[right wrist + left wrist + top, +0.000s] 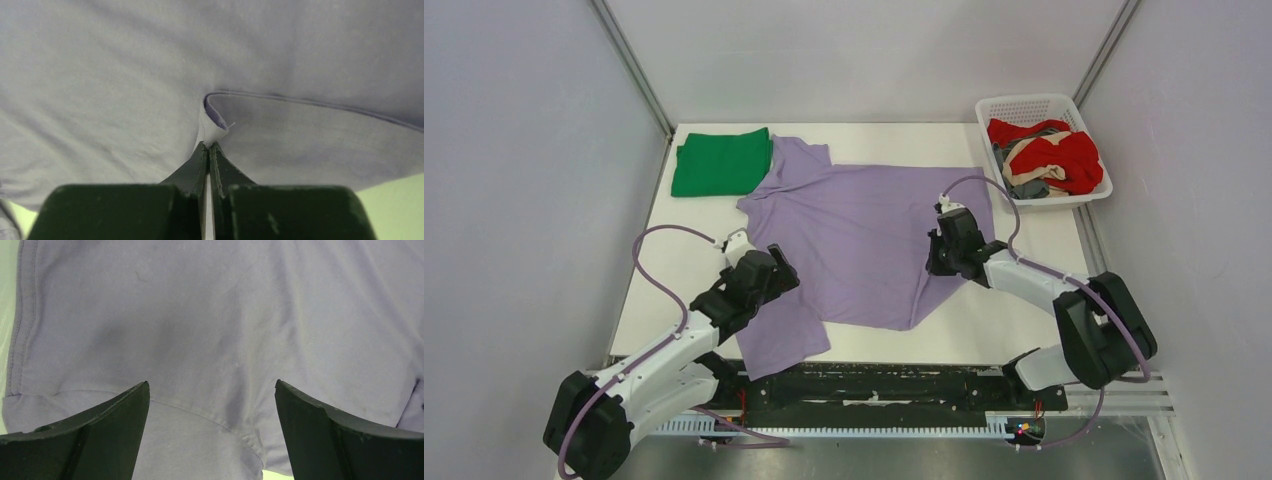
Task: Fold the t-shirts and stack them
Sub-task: Flatten out the tshirt
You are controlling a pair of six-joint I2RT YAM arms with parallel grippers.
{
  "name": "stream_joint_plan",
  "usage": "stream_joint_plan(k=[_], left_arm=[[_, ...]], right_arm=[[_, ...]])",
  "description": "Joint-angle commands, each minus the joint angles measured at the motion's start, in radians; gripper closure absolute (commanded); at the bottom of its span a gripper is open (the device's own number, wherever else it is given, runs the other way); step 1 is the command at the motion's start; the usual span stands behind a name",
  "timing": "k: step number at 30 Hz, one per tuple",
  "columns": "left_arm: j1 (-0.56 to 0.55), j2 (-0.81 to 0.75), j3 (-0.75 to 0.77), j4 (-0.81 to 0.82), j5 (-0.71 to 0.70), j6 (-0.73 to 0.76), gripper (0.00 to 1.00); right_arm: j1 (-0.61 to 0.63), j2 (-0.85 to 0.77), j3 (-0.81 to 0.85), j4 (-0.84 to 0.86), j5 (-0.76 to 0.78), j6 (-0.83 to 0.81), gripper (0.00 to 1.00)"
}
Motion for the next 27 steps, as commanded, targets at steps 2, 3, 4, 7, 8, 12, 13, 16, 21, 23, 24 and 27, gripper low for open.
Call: stream_joint_plan(k=[2,3,4,7,8,12,13,16,21,23,24,27], left_arm=[[-0.001,-0.012,0.010,0.022,-0.013,0.018,0.00],[-0.001,-0.015,0.010,0.021,-0.014,0.018,0.00],[-0.001,-0.020,0.008,0.019,-0.017,0.018,0.00],[-0.001,-0.025,0.003,0.017,-0.023,0.015,0.00],[-0.001,-0.026,0.002,0.016,-0.024,0.015,0.00],[-0.001,-0.018,0.003,0.010,-0.023,0.012,0.00],[-0.001,-0.013,0.003,0.009,-0.021,0.012,0.00],[-0.001,-0.006,0.002,0.005,-0.024,0.007,0.00],[-0.001,0.008,0.005,-0.008,-0.033,0.000,0.00],[-0.001,0.005,0.015,-0.028,-0.028,-0.006,0.00],[-0.001,-0.001,0.025,-0.049,-0.022,-0.009,0.00],[-0.002,-0.035,0.055,-0.112,0.001,-0.018,0.00]], right_arm=[[0.002,-0.144,-0.026,-0.165,0.063,0.028,1.00],[0.000,-0.172,-0.029,-0.223,0.089,0.031,1.00],[0.001,-0.202,-0.031,-0.309,0.121,0.035,1.00],[0.001,-0.295,-0.057,-0.486,0.203,0.080,1.00],[0.001,-0.326,-0.071,-0.523,0.212,0.099,0.98],[0.001,-0.409,-0.154,-0.628,0.214,0.184,0.93],[0.001,-0.430,-0.174,-0.643,0.226,0.200,0.88],[0.001,-0.464,-0.223,-0.676,0.298,0.239,0.82],[0.000,-0.489,-0.237,-0.700,0.360,0.251,0.52],[0.001,-0.516,-0.212,-0.689,0.380,0.232,0.37],[0.001,-0.543,-0.198,-0.668,0.384,0.215,0.33],[0.001,-0.637,-0.178,-0.548,0.388,0.144,0.03]])
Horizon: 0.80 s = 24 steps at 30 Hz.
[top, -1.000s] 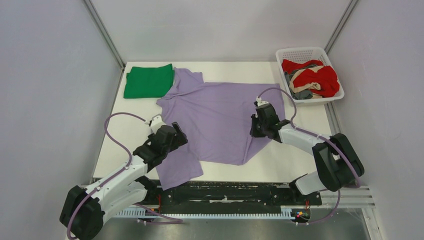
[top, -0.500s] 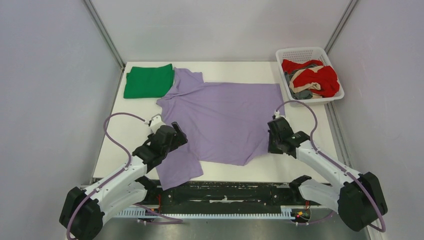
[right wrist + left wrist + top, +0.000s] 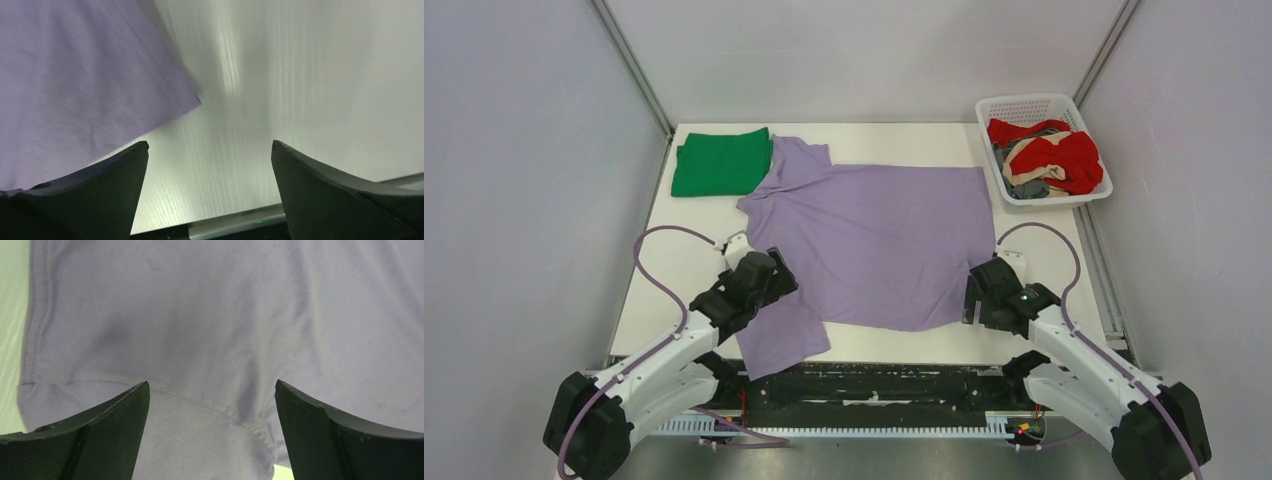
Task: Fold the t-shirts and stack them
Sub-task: Flatten out the tshirt
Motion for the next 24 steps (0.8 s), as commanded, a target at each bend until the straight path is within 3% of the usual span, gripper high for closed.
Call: stream_joint_plan(k=[1,5,11,16,21,24], left_arm=[[-0.001,-0.054,0.068,-0.116,0.008,-0.025,0.00],[-0.003,-0.100,0.124,-0.302,0.070,-0.067,0.00],[-0.025,-0.083,0.148,-0.545,0.298,-0.125,0.00],[-0.121,-0.028,0.166,-0.692,0.338,-0.201,0.00],[-0.147,-0.089,0.141,-0.702,0.352,-0.256,0.00],[-0.147,-0.129,0.105,-0.704,0.375,-0.287,0.00]], right_arm=[[0.002,-0.141,0.052,0.160,0.062,-0.075,0.02],[0.002,-0.254,-0.014,0.339,0.058,-0.092,0.02],[0.002,-0.262,-0.102,0.628,-0.141,-0.178,0.02],[0.001,-0.168,-0.115,0.616,-0.203,-0.189,0.02],[0.002,-0.062,-0.173,0.698,-0.303,-0.145,0.02],[0.000,-0.019,-0.174,0.631,-0.271,-0.128,0.02]])
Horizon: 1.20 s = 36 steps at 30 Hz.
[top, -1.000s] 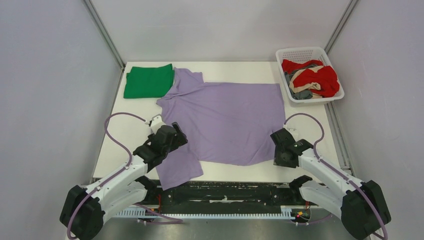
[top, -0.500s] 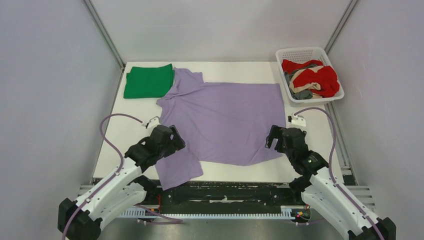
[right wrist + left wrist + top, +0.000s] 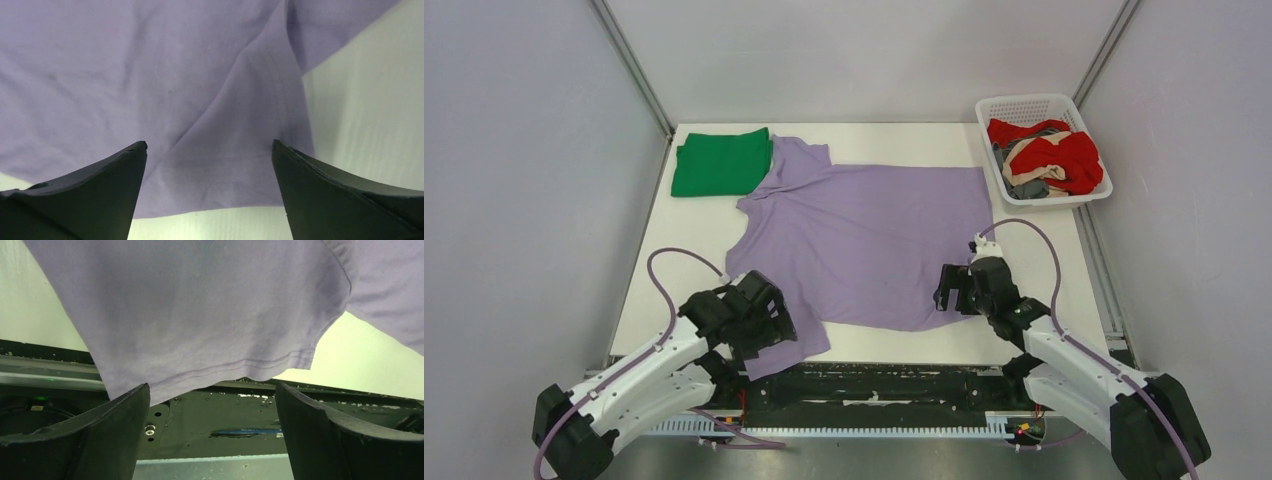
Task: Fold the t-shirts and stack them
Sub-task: Flatten out the tshirt, then grab the side of the flattened tshirt closest away from the robot with both arms
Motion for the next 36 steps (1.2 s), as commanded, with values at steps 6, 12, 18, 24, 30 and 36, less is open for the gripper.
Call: stream_joint_plan(k=[6,12,18,24,30,36], left_arm=[[-0.005,-0.055,-0.023,-0.082,0.032,-0.108,0.00],[-0.007,-0.049,-0.035,-0.078,0.020,-0.126,0.00],[-0.013,-0.063,-0.043,-0.074,0.029,-0.126,0.00],[-0.024,-0.008,-0.034,-0.065,0.026,-0.128,0.01],[-0.045,0.141,-0.018,0.064,0.027,-0.094,0.08],[-0.071,0.213,-0.076,0.218,-0.013,-0.129,0.21]], right_arm=[[0.000,-0.063,-0.006,-0.310,0.076,0.086,0.02],[0.000,-0.218,-0.018,-0.479,0.052,0.131,0.02],[0.000,-0.287,0.080,-0.379,0.136,0.065,0.02],[0.000,-0.295,0.083,-0.265,0.129,0.010,0.02],[0.000,-0.256,0.048,-0.184,0.104,-0.018,0.02],[0.000,-0.238,0.012,-0.129,0.085,-0.035,0.02]])
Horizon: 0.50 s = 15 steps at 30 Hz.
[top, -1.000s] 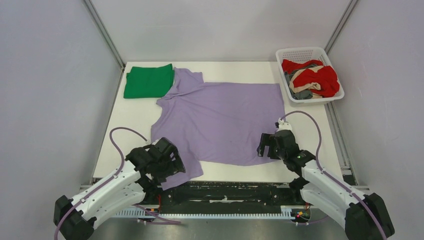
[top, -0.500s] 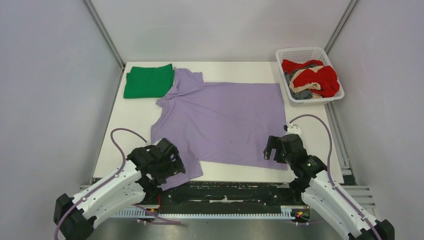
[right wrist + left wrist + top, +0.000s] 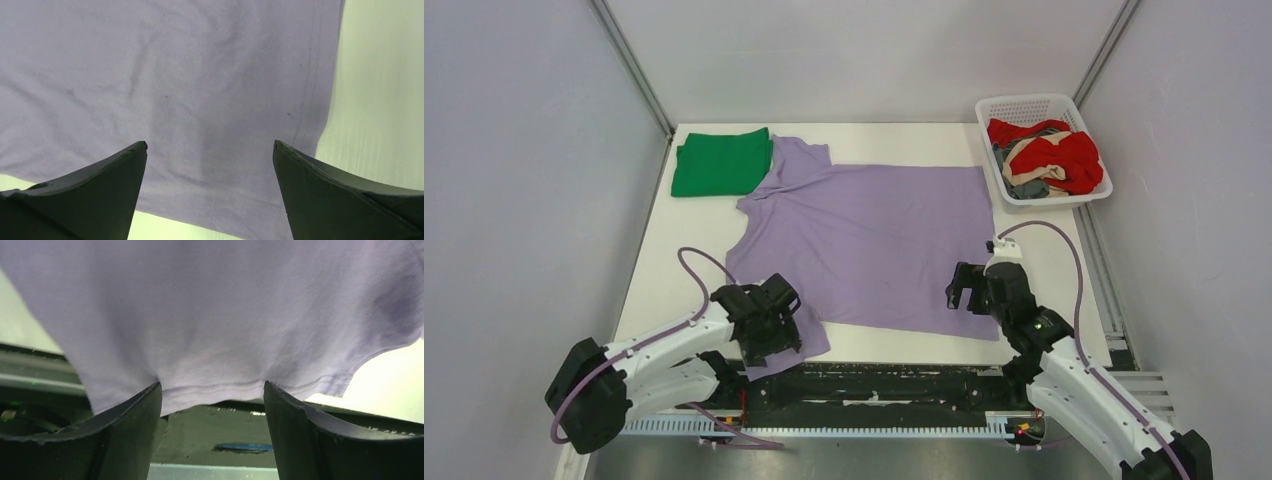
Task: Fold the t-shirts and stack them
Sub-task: Grab the side of the flattened tshirt closest away from the robot with both arms
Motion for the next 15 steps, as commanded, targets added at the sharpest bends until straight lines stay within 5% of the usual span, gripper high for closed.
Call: stream_joint_plan(k=[1,15], left_arm=[[-0.010,0.021,-0.041,0.189,-0.042,-0.036,0.21],[-0.010,0.096,-0.046,0.221,-0.136,-0.072,0.40]], right_arm=[[0.000,0.005,-0.027,0.086,-0.015,-0.027,0.02],[0.000,-0.007,-0.040,0.093,0.032,-0.028,0.02]])
